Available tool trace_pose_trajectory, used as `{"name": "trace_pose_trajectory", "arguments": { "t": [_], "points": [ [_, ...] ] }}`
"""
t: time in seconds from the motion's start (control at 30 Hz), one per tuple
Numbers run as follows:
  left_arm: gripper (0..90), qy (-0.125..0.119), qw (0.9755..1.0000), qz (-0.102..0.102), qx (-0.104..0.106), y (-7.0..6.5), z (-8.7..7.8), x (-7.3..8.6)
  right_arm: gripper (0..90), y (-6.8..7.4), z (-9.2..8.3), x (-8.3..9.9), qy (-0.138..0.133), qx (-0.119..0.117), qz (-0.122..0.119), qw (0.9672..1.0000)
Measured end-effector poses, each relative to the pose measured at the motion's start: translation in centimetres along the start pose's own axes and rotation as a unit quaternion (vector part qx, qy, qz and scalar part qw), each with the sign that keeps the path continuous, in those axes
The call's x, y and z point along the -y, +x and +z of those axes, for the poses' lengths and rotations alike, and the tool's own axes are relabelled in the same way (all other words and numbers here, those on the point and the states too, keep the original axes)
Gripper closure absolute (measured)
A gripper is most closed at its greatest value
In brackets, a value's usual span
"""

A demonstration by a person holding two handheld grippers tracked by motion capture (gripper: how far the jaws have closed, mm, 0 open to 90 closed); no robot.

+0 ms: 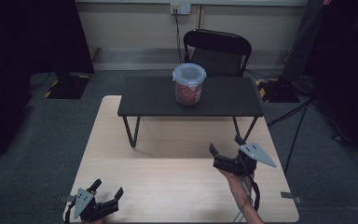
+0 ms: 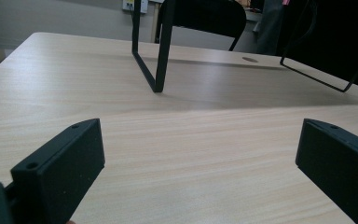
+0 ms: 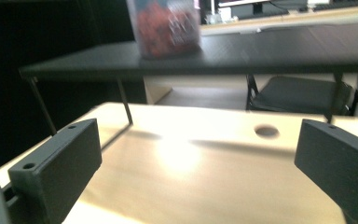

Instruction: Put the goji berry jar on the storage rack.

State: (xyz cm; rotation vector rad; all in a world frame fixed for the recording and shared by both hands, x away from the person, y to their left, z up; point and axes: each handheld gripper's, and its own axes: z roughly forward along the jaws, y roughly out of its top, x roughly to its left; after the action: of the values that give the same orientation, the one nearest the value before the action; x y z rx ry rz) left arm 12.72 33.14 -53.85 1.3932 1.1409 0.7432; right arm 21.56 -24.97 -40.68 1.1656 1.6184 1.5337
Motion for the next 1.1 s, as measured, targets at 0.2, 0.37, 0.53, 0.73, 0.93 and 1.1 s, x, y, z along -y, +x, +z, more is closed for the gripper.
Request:
{"name": "trace_pose_trajectory", "arguments": {
  "t": [0.2,0.37,0.53,0.73,0.93,1.1],
  "points": [
    [0.3,0.001,1.0,0.001,-0.001,-0.1,0.0,0.0,0.0,-1.2,-2.9,2.9,0.021,0.023,-0.004,0.9995],
    [0.3,0.002,1.0,0.002,-0.003,-0.1,0.0,0.0,0.0,-1.8,-5.2,5.1,0.023,0.039,-0.027,0.9986],
    [0.3,0.002,1.0,0.004,-0.002,-0.1,0.0,-0.1,0.0,-1.9,-7.2,7.0,0.02,0.042,-0.044,0.998],
    [0.3,0.003,1.0,0.005,-0.002,-0.1,0.0,-0.1,0.0,-2.0,-8.8,8.4,0.018,0.046,-0.06,0.9969],
    [0.3,0.002,1.0,0.004,-0.003,-0.2,0.0,0.0,0.0,-2.2,-9.2,8.8,0.02,0.051,-0.064,0.9964],
    [0.3,0.003,1.0,0.005,-0.003,-0.2,0.0,-0.1,0.0,-2.2,-9.1,8.8,0.016,0.052,-0.062,0.9966]
  ]
}}
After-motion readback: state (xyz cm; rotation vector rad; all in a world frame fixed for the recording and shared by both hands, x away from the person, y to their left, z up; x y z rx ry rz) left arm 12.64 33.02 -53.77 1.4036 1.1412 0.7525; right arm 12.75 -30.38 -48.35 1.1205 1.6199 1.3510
